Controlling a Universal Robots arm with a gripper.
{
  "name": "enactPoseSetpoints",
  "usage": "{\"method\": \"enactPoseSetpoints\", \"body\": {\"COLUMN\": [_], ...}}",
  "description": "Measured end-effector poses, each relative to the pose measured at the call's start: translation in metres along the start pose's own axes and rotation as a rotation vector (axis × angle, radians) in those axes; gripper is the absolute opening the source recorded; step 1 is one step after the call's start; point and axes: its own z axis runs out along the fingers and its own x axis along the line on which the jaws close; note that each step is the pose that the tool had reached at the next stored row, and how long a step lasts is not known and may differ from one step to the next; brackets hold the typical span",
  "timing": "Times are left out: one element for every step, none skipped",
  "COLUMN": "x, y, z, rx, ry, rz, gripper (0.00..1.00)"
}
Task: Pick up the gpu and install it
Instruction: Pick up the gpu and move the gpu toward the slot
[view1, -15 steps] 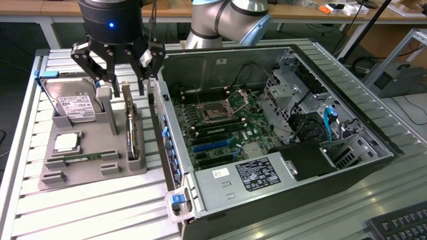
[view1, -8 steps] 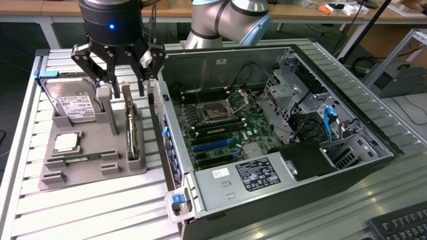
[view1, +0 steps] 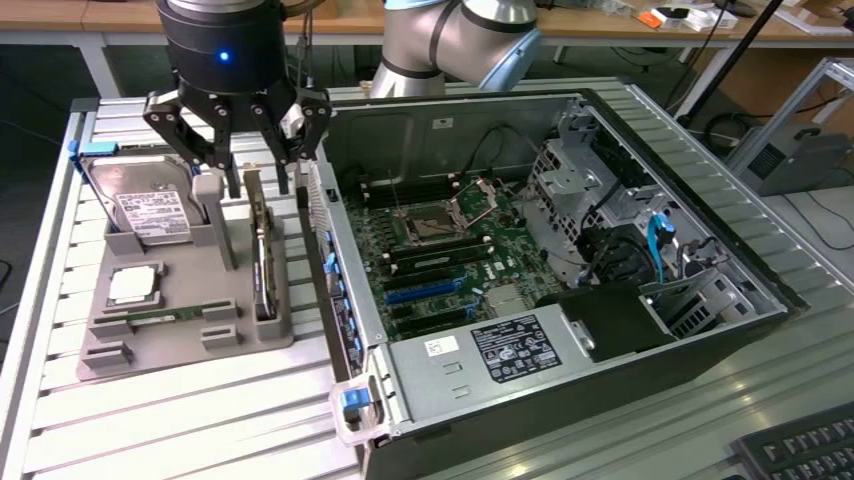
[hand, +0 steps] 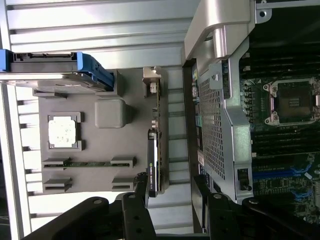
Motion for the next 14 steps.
{"method": "enactPoseSetpoints", "body": {"x": [0.0, 0.0, 0.0, 0.0, 0.0, 0.0, 0.0, 0.0, 0.0001, 0.0001, 0.0, 0.0001, 0.0001, 0.0001], "y": [0.0, 0.0, 0.0, 0.0, 0.0, 0.0, 0.0, 0.0, 0.0, 0.0, 0.0, -0.0001, -0.0001, -0.0001], "z": [0.0002, 0.0004, 0.0005, 0.0008, 0.0009, 0.0011, 0.0012, 0.0014, 0.0015, 0.0018, 0.002, 0.0029, 0.0038, 0.004], "rx": [0.0001, 0.0002, 0.0002, 0.0003, 0.0005, 0.0005, 0.0006, 0.0006, 0.0006, 0.0006, 0.0006, 0.0005, 0.0006, 0.0006], "ry": [0.0, -0.0001, 0.0, -0.0001, 0.0, 0.0, -0.0001, -0.0001, 0.0, -0.0001, -0.0001, -0.0001, -0.0001, -0.0001], "rz": [0.0, 0.0, 0.0, 0.0, 0.0, 0.0, 0.0, 0.0, 0.0, 0.0, 0.0, 0.0, 0.0, 0.0], "gripper": [0.48, 0.48, 0.48, 0.48, 0.48, 0.48, 0.48, 0.48, 0.48, 0.48, 0.48, 0.48, 0.48, 0.48]}}
